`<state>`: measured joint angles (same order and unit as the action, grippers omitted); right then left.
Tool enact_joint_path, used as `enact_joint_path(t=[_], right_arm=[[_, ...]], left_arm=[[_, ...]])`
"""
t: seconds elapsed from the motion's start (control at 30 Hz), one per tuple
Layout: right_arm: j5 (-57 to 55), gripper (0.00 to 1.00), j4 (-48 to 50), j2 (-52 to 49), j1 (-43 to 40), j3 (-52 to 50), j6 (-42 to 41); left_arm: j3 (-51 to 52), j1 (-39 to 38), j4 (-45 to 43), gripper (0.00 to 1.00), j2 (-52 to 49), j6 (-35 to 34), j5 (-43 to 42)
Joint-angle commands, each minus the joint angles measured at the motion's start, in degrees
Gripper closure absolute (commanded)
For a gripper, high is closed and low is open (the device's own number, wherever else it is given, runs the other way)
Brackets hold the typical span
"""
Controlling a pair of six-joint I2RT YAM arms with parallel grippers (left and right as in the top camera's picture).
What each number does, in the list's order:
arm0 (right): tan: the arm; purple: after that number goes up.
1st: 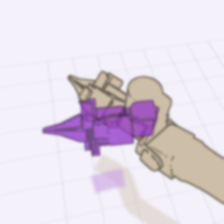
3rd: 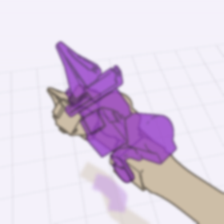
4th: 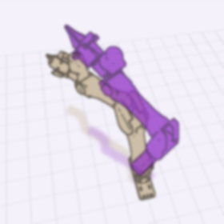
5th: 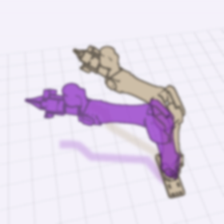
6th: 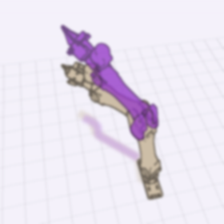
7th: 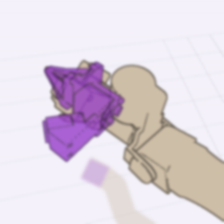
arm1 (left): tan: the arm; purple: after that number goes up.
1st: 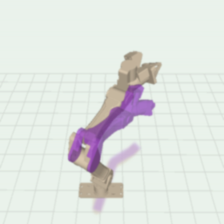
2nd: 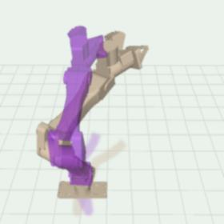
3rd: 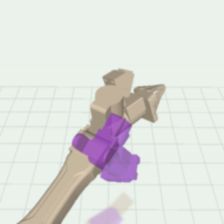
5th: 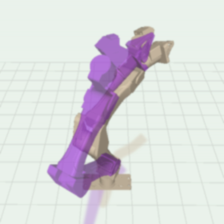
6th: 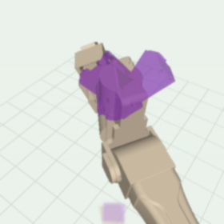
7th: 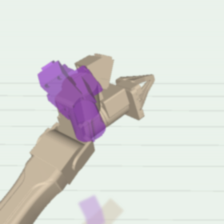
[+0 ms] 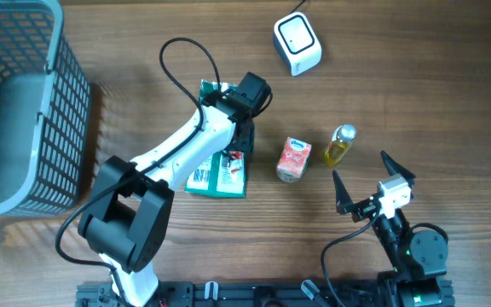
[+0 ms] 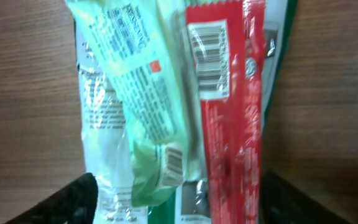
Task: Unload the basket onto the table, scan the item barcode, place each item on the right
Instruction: 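Carry the green packet out and lay it flat on the table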
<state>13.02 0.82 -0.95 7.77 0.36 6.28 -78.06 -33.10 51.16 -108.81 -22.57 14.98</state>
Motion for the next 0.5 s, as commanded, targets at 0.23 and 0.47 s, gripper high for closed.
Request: enact_joint_path(t=[0.23,0.47], right_arm=[[0.11,0.00,0.15,-0.13,-0.02,-0.07,-0.28],[0.13,0.00,0.15,-0.13,-0.02,-0.07,-0.28]], left_arm=[[-6.08,6.05,2.27,0.00,13.03,3.17,-0.20],[-6.29,18.38,1.16,0.00,21.29,4.55,-6.93]])
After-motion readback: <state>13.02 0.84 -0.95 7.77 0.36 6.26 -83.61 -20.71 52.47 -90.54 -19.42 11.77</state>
